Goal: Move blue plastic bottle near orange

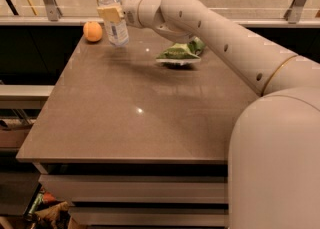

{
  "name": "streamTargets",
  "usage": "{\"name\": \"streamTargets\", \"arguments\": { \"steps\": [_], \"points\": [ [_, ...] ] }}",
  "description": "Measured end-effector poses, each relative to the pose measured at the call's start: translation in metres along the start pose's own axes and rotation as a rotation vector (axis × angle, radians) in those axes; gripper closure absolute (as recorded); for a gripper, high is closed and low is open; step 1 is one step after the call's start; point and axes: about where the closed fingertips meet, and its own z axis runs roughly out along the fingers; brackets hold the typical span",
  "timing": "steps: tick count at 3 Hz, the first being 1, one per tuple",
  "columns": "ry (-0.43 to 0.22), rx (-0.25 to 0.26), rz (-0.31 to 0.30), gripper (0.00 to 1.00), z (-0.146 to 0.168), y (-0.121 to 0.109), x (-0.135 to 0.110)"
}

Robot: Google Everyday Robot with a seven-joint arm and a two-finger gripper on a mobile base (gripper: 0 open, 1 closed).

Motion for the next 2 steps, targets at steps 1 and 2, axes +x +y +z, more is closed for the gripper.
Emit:
{"name": "streamTargets", "arguments": {
  "steps": [1, 2],
  "points": [
    [0.022, 0.006, 0.014, 1.0, 0.0046, -0.0031, 0.0129],
    [0.02, 0.002, 0.025, 1.0, 0.0117, -0.0053, 0.0177]
  ]
}}
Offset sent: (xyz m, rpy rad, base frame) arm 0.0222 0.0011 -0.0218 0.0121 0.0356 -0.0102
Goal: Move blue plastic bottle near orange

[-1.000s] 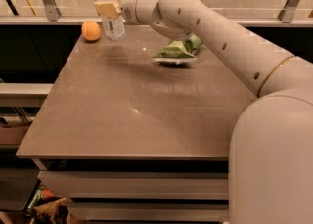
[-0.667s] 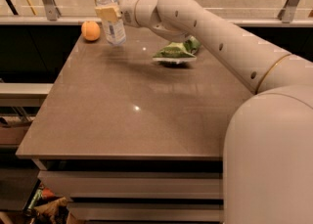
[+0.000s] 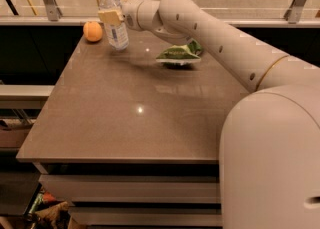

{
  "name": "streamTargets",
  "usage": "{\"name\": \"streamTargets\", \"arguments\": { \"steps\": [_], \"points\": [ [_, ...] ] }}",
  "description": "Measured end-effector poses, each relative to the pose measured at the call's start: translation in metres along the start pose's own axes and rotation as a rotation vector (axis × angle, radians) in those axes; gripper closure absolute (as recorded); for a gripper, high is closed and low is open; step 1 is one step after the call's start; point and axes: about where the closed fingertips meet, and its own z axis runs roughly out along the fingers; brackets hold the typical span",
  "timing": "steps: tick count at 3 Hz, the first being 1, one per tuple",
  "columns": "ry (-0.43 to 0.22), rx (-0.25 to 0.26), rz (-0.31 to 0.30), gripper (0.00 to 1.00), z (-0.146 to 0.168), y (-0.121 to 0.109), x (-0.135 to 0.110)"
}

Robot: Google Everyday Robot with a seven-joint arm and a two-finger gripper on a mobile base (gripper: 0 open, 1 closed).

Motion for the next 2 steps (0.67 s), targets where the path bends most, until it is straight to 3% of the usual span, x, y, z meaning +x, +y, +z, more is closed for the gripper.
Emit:
{"name": "streamTargets", "arguments": {
  "steps": [2],
  "points": [
    [-0.042, -0.024, 0.05, 1.0, 0.0158, -0.0018, 0.0079]
  ]
}}
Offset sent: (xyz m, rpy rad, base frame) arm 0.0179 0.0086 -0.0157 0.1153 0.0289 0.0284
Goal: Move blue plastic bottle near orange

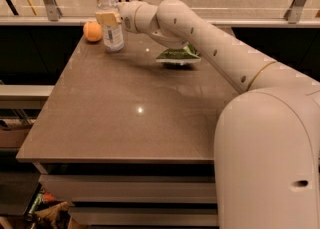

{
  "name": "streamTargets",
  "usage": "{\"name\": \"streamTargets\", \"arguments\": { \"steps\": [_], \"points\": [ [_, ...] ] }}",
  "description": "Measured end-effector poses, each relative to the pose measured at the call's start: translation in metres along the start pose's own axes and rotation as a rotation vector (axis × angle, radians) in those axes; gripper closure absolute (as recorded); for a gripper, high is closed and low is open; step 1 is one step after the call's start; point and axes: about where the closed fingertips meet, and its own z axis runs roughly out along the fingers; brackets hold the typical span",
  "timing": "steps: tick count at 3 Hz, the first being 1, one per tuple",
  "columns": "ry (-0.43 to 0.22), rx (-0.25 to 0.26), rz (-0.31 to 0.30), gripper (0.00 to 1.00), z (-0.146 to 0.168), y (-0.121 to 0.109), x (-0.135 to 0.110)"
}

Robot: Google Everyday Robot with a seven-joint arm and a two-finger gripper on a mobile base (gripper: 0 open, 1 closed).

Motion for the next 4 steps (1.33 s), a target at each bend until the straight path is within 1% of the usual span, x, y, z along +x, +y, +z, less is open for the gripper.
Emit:
{"name": "streamTargets", "arguments": {
  "steps": [1, 4],
  "points": [
    [-0.019, 0.001, 0.019, 0.82, 0.0001, -0.0031, 0.0043],
    [-0.018, -0.01, 0.021, 0.12, 0.0059, 0.0039, 0.005]
  ]
}}
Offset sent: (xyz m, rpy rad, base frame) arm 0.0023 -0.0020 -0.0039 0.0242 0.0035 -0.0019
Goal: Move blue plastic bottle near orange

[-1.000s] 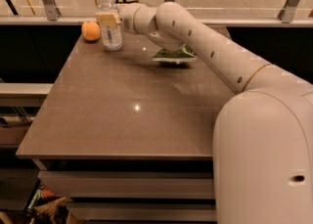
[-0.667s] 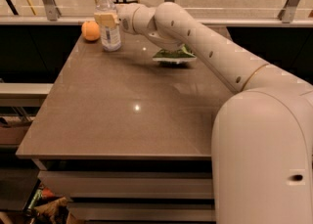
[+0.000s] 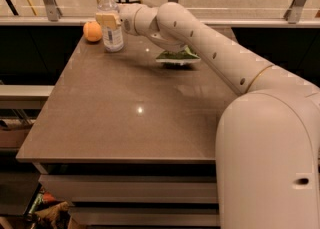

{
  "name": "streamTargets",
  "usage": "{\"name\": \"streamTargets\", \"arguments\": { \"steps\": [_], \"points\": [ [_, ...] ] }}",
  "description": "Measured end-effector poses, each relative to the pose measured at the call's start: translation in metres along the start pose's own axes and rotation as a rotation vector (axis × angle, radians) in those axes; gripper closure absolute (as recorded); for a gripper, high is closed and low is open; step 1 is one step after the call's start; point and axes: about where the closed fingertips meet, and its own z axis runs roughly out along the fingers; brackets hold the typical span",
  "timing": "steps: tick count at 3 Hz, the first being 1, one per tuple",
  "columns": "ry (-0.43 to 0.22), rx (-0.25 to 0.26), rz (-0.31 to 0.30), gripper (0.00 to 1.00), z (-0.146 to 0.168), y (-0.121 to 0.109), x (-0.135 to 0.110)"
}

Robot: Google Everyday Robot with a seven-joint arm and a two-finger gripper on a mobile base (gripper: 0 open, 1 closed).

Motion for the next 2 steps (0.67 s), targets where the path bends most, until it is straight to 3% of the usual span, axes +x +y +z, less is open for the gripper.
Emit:
{"name": "streamTargets", "arguments": {
  "steps": [1, 2],
  "points": [
    [0.0, -0.004, 0.001, 0.0, 0.0019, 0.0022, 0.0003],
    [0.0, -0.004, 0.001, 0.0, 0.002, 0.0023, 0.0003]
  ]
}}
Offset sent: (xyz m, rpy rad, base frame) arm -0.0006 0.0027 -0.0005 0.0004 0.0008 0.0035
